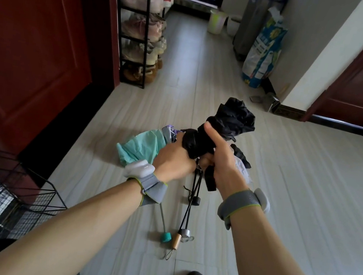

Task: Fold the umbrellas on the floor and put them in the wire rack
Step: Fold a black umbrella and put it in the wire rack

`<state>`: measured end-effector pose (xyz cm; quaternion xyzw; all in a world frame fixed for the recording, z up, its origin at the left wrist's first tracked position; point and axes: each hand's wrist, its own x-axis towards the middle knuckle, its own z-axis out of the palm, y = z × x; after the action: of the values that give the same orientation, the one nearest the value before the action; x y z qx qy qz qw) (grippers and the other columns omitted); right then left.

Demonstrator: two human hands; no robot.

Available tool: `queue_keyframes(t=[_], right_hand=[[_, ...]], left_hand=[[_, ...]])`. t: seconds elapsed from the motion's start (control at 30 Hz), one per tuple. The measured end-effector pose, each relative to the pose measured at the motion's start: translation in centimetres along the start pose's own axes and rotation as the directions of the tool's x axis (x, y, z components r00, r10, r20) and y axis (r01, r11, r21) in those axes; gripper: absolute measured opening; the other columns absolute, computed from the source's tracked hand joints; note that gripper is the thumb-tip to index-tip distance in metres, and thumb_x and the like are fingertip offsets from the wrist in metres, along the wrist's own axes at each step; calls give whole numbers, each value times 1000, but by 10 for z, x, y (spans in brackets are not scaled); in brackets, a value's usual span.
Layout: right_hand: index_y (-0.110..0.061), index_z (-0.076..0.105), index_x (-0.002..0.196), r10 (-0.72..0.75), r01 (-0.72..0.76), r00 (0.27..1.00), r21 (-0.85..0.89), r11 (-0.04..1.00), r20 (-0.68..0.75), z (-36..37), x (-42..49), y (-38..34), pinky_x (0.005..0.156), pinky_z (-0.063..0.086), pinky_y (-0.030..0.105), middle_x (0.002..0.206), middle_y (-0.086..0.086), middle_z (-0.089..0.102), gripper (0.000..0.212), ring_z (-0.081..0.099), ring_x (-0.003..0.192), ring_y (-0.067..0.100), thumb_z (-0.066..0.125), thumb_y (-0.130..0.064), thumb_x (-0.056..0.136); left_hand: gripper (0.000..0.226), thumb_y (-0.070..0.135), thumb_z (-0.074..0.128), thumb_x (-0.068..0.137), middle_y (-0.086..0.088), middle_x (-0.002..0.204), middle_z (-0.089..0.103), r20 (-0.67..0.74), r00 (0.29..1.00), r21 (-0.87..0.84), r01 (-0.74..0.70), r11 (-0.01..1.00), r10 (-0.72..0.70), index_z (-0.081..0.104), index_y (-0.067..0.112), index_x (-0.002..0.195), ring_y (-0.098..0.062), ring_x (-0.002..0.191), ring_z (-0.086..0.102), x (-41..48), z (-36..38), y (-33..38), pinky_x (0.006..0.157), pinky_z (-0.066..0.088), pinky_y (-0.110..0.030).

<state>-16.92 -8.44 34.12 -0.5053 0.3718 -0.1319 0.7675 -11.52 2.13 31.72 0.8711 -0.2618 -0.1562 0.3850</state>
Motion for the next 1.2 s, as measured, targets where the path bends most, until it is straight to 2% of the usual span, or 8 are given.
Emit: queue_keyframes(t=[0.23, 0.43, 0.57, 0.63, 0.7, 0.83, 1.03, 1.2], right_hand=[[-17, 61, 74, 45, -46, 998, -24, 999, -45, 7, 10, 10, 40, 28, 24, 58, 0, 46, 34, 29, 37, 13, 87, -39, 77], [-16, 57, 76, 44, -43, 994, 11, 999, -98, 1, 6, 13, 32, 28, 18, 44, -7, 46, 34, 35, 27, 8, 84, -35, 82], [-14, 58, 79, -14, 16, 999, 35, 999, -43, -2, 3, 11, 32, 33, 15, 47, -6, 50, 28, 44, 28, 3, 81, -27, 86], [-13, 60, 76, -37, 37, 999, -9, 999, -23, -5, 4, 12, 38, 32, 20, 48, -1, 47, 30, 41, 36, 12, 84, -31, 83], [-10, 70, 78, -58, 58, 998, -9, 998, 13, -7, 4, 12, 55, 43, 30, 65, 12, 61, 33, 51, 53, 25, 89, -36, 73], [-2, 75, 100, -100, 99, 985, 13, 995, 141, -5, -3, 6, 80, 37, 45, 96, 23, 62, 68, 46, 89, 36, 97, -46, 53], [-13, 79, 87, -102, 125, 960, -73, 990, 259, -6, -5, 14, 69, 36, 39, 88, 19, 59, 37, 45, 72, 35, 89, -47, 74], [-9, 70, 96, -169, 204, 968, -188, 961, 187, -7, -1, 15, 42, 30, 23, 58, -2, 51, 29, 35, 43, 10, 82, -34, 85]], left_hand=[[51, 21, 48, 95, -4, 99, 62, -188, 963, 339, -120, 933, 193, 28, 18, 142, -35, 83, 65, -6, 9, -11, 63, 40, -36], [56, 13, 73, 74, -6, 81, 61, -203, 849, 779, -162, 605, 489, 37, 12, 117, -25, 42, 58, 3, 11, -30, 44, 23, -26], [59, 15, 73, 73, -7, 88, 61, -113, 844, 848, -193, 493, 524, 37, 12, 120, -25, 48, 60, -1, 4, -29, 45, 26, -29], [62, 19, 66, 82, -7, 105, 59, -63, 910, 677, -263, 688, 409, 26, 17, 130, -33, 72, 68, -2, 0, -27, 53, 39, -34], [69, 33, 70, 80, -2, 111, 61, 149, 970, 138, -214, 967, 193, 24, 24, 131, -29, 93, 67, -1, -17, -22, 73, 51, -40], [67, 52, 72, 82, -5, 116, 70, 383, 913, -582, 124, 803, 137, 51, 14, 134, -23, 110, 68, -6, -43, -18, 94, 54, -36], [47, 31, 73, 91, 22, 108, 71, 227, 946, -485, -94, 870, 229, 51, 56, 124, 2, 98, 69, -7, -40, -23, 82, 53, -16], [55, 27, 76, 90, 40, 99, 65, 39, 977, -387, -181, 904, 211, 54, 49, 135, 13, 100, 64, -8, -36, -34, 88, 52, -13]])
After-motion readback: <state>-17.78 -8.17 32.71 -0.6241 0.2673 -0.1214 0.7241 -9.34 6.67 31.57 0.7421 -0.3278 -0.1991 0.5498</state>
